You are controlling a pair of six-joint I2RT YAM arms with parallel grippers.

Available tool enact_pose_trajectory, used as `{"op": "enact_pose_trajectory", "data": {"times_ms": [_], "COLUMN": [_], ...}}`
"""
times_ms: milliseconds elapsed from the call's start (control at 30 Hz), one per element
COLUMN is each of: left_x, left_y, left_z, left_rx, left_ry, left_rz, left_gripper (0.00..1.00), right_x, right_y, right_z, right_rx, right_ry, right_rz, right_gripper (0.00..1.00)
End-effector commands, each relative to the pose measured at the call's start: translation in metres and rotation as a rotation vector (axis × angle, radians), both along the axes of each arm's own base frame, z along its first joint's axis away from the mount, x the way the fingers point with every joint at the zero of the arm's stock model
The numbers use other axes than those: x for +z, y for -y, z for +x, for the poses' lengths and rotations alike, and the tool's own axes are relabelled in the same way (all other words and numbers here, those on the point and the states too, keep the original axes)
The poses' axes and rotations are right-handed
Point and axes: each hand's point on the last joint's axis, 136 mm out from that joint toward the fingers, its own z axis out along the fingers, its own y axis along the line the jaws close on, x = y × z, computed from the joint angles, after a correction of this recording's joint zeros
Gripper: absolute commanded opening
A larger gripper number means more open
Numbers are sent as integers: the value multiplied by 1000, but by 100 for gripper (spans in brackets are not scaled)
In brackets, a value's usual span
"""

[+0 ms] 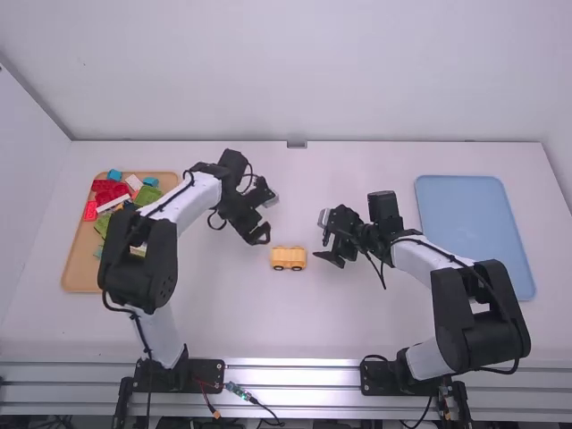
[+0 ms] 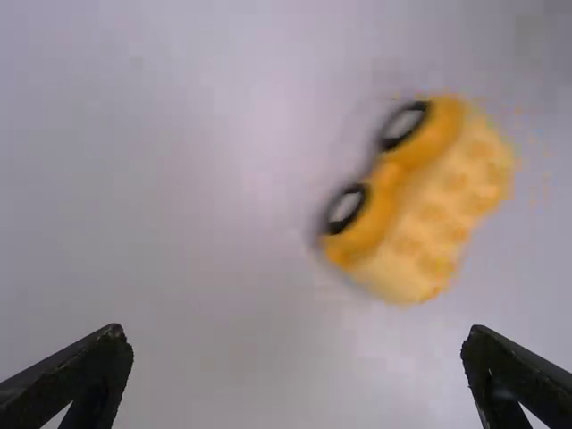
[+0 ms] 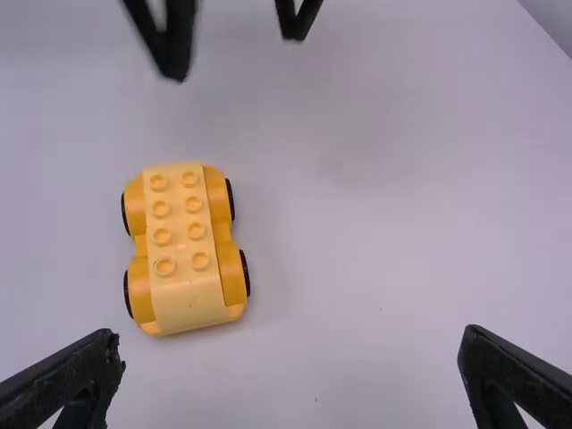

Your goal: Assemble lego blocks to make yellow taxi

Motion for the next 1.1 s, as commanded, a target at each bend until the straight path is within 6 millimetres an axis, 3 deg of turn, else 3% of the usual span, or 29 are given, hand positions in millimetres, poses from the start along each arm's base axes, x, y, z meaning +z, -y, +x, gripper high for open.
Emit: {"op": "enact_pose_trajectory", "data": {"times_ms": [0, 100, 233, 300, 400, 567, 733, 900, 1000, 1067], "left_x": [6, 13, 24, 28, 49, 71, 70, 39, 29, 25], "left_y": [-49, -99, -138, -147, -183, -224, -258, -289, -313, -319], "left_z": [21, 32, 36, 37, 35, 23, 23, 28, 16, 12], "left_rx": [339, 539, 604, 644, 920, 1080, 1153, 1153, 1232, 1256], "left_ry": [21, 92, 182, 210, 334, 417, 395, 237, 161, 133], "left_rz": [189, 408, 617, 668, 821, 978, 970, 722, 617, 570], "left_gripper": [99, 99, 99, 99, 99, 99, 99, 99, 99, 99], "right_x": [11, 11, 13, 13, 13, 14, 16, 20, 22, 24], "right_y": [-1, -1, -2, -2, -2, -2, -3, -1, 1, 1], "right_z": [3, 4, 5, 5, 6, 7, 10, 18, 26, 29], "right_rx": [3, 2, 2, 2, 1, 2, 1, -40, -77, -92], "right_ry": [29, 34, 44, 45, 48, 56, 72, 81, 92, 95], "right_rz": [10, 10, 13, 13, 13, 15, 20, 27, 23, 27], "right_gripper": [99, 99, 99, 99, 99, 99, 99, 99, 99, 99]}}
